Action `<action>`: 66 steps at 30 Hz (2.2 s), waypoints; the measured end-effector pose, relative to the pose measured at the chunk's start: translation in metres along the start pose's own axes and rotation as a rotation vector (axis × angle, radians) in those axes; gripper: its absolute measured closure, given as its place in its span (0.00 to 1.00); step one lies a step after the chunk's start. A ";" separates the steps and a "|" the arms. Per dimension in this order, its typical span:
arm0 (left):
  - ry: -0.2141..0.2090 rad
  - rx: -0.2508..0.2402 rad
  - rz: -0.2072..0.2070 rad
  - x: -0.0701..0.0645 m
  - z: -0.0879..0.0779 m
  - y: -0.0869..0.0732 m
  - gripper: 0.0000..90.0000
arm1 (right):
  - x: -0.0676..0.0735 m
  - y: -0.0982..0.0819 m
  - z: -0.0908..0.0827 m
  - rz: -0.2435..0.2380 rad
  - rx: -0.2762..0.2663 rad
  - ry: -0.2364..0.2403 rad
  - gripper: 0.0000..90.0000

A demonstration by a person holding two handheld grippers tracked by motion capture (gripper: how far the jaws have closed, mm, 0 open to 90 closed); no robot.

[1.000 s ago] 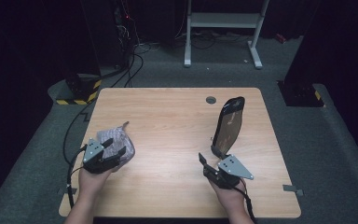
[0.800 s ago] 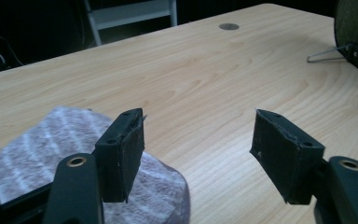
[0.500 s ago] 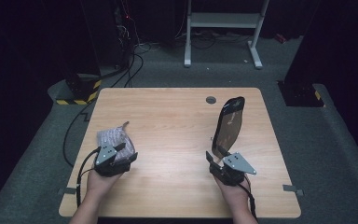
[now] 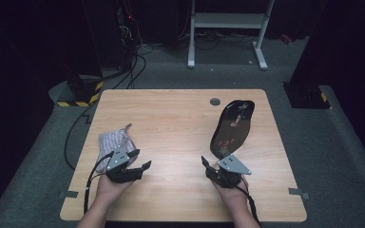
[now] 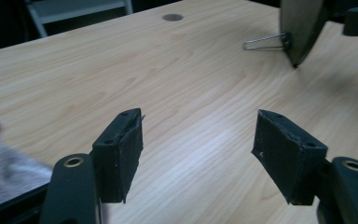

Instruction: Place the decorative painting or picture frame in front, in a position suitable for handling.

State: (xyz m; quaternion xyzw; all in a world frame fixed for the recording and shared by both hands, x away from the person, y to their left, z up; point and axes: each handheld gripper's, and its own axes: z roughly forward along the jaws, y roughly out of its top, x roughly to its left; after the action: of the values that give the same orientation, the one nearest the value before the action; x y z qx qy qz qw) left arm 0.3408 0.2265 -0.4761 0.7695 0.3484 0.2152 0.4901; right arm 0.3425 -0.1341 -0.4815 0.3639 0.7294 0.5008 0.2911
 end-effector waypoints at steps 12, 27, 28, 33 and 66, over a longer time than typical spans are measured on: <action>-0.163 -0.003 0.040 -0.052 0.055 0.041 0.42 | -0.050 -0.018 -0.049 0.151 -0.038 -0.173 0.51; -0.210 -0.024 0.066 -0.104 0.167 0.101 0.50 | -0.070 -0.031 -0.066 0.215 -0.032 -0.243 0.51; -0.212 -0.027 0.065 -0.105 0.169 0.104 0.50 | -0.070 -0.031 -0.066 0.215 -0.032 -0.242 0.51; -0.208 -0.032 0.064 -0.110 0.177 0.112 0.52 | -0.069 -0.031 -0.065 0.219 -0.034 -0.233 0.51; -0.196 -0.052 0.001 -0.114 0.193 0.119 0.87 | -0.066 -0.032 -0.062 0.218 -0.024 -0.217 0.51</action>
State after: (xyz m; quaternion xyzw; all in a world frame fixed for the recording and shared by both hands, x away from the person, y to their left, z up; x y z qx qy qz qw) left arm 0.4335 -0.0078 -0.4501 0.7739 0.2929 0.1481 0.5416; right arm 0.3236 -0.2280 -0.4871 0.4891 0.6439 0.4960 0.3165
